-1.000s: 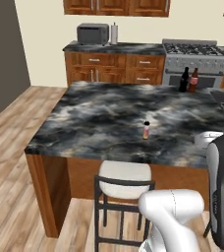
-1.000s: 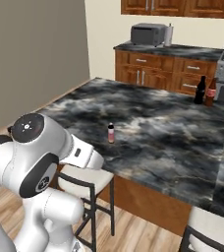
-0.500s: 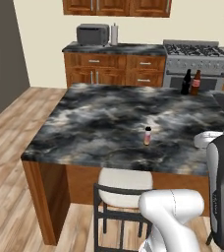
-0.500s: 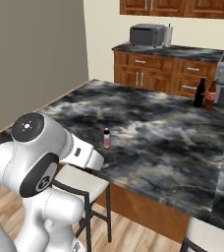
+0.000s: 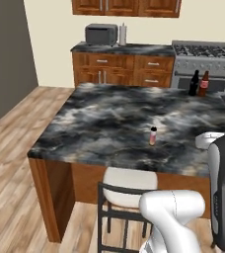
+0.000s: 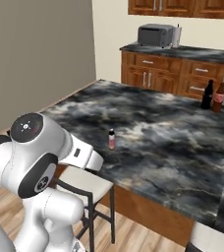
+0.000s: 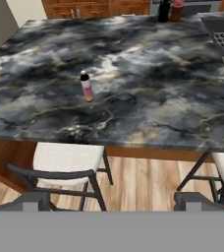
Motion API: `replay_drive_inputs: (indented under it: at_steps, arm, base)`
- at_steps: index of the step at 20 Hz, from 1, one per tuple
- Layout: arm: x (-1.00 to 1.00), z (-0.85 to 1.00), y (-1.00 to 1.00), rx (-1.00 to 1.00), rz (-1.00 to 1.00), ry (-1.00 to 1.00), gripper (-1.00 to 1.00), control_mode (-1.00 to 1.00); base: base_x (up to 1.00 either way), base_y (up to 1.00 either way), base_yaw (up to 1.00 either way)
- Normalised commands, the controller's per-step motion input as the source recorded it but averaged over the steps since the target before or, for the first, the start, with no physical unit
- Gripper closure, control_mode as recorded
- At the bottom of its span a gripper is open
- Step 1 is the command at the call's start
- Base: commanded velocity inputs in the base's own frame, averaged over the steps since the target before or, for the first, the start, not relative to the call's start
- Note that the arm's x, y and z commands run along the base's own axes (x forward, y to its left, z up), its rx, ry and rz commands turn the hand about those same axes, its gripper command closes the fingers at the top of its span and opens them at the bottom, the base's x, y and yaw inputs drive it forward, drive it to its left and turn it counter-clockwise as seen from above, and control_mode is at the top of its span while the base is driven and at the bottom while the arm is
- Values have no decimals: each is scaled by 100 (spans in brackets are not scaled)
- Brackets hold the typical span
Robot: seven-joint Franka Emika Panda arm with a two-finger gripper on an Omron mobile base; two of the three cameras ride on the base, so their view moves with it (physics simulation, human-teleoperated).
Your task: Place the large bottle from the dining counter next to the other large bottle outside the sink, and place the small bottle from the dining counter next to the other small bottle inside the sink.
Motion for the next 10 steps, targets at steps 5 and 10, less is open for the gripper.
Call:
replay_drive_inputs:
  at_steps: [5, 10]
  arm:
    - [0, 0, 0, 0, 0, 0, -100, 100]
    - [0, 0, 0, 0, 0, 0, -100, 100]
  base:
    - [41, 14, 35]
    - [42, 0, 41]
